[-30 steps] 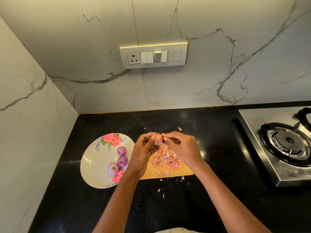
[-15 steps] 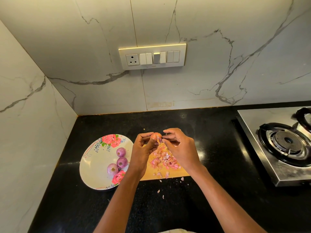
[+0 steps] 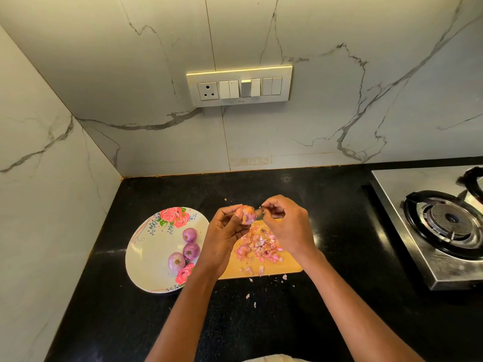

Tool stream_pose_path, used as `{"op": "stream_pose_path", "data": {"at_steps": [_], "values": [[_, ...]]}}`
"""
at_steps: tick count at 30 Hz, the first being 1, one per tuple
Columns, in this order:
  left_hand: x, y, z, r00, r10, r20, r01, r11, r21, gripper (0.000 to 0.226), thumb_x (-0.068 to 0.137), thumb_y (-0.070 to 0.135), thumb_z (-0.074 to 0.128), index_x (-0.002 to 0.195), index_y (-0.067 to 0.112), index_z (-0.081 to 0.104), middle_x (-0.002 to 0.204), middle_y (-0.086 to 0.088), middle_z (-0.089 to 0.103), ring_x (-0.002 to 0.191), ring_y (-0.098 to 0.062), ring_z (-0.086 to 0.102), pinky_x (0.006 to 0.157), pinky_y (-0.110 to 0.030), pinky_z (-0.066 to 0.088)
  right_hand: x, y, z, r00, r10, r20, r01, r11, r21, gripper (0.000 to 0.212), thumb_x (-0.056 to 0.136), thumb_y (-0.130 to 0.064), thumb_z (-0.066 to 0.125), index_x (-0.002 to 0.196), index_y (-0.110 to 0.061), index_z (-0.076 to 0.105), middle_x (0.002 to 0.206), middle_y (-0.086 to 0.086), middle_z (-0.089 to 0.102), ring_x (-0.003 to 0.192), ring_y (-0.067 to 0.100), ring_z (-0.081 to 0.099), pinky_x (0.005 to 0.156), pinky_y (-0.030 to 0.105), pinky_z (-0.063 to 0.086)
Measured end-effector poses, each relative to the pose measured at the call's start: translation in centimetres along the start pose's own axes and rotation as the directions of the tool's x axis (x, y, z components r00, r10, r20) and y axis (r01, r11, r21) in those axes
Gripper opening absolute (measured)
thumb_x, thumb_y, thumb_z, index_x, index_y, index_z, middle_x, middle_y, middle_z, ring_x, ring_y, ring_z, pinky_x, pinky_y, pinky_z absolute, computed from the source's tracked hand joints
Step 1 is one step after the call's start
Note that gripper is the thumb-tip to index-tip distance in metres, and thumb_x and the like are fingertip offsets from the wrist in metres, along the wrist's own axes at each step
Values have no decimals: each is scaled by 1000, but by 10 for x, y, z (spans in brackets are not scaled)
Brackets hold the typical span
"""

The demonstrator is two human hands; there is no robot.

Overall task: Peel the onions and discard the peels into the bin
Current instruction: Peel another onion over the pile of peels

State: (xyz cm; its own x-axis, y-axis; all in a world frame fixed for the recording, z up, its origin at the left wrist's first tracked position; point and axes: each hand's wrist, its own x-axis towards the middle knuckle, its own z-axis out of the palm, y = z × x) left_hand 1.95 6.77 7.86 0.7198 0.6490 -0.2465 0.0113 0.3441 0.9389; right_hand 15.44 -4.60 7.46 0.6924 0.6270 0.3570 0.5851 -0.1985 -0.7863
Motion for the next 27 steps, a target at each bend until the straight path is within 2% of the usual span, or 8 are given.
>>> {"op": "stream_pose_path", "data": {"at_steps": [2, 5, 9, 12, 15, 18, 24, 27], "values": [[0, 2, 0, 999, -35, 12, 36, 998, -56, 32, 94, 28, 59, 122, 13, 62, 114, -9, 74, 101, -21, 71, 87, -30, 58, 1, 7, -1, 998, 55, 15, -55, 998, -15, 16, 90, -6, 73, 100, -17, 75, 93, -8, 70, 93, -6, 63, 77, 9, 53], [0, 5, 0, 997, -74, 21, 76, 993, -95, 25, 100, 24, 54, 122, 15, 62, 110, -6, 76, 97, -19, 72, 86, -30, 58, 1, 16, 0, 994, 102, 42, -100, 993, -63, 18, 94, -7, 69, 105, -18, 77, 96, -18, 65, 92, -16, 60, 93, 16, 52], [1, 5, 0, 996, -92, 0, 92, 994, -59, 22, 102, 25, 53, 121, 18, 63, 107, -3, 77, 93, -20, 74, 85, -32, 59, -1, 14, 1, 987, 103, 120, -98, 994, -49, 16, 96, -16, 69, 111, -18, 75, 103, -14, 65, 93, -19, 58, 84, 6, 49], [0, 5, 1, 997, -79, -2, 79, 996, -39, 28, 97, 30, 56, 122, 17, 61, 110, -7, 76, 97, -26, 74, 87, -35, 60, -2, 2, -2, 983, 104, 153, -116, 990, 74, 22, 96, -19, 70, 117, -22, 73, 106, -18, 67, 100, -15, 61, 81, 5, 48], [-2, 6, 1, 997, -71, 8, 71, 996, -52, 38, 90, 35, 58, 124, 17, 62, 111, -8, 76, 99, -26, 73, 89, -36, 59, 0, -10, -7, 952, 119, 281, -188, 954, 232, 30, 95, -27, 71, 125, -25, 69, 112, -23, 68, 104, -9, 65, 83, 10, 51], [-1, 6, 0, 997, -77, 8, 77, 995, -57, 31, 99, 29, 54, 126, 18, 64, 114, -7, 75, 102, -26, 73, 90, -35, 58, 1, -14, -9, 921, 112, 374, -225, 935, 274, 35, 91, -26, 75, 125, -27, 67, 111, -21, 70, 104, -5, 67, 86, 12, 52], [-2, 9, -2, 997, -73, -1, 73, 997, -26, 39, 93, 34, 57, 128, 21, 67, 120, -8, 72, 106, -27, 71, 87, -33, 58, 0, -7, -7, 948, 136, 286, -228, 921, 315, 28, 90, -21, 77, 117, -21, 70, 103, -13, 74, 101, 3, 70, 88, 19, 55], [-2, 6, -2, 997, -78, -1, 78, 996, -32, 31, 99, 29, 55, 126, 21, 67, 119, -6, 72, 103, -26, 73, 83, -31, 59, 0, -7, -6, 952, 139, 274, -225, 923, 312, 23, 91, -19, 76, 114, -21, 71, 99, -12, 74, 98, 4, 70, 85, 21, 57]]}}
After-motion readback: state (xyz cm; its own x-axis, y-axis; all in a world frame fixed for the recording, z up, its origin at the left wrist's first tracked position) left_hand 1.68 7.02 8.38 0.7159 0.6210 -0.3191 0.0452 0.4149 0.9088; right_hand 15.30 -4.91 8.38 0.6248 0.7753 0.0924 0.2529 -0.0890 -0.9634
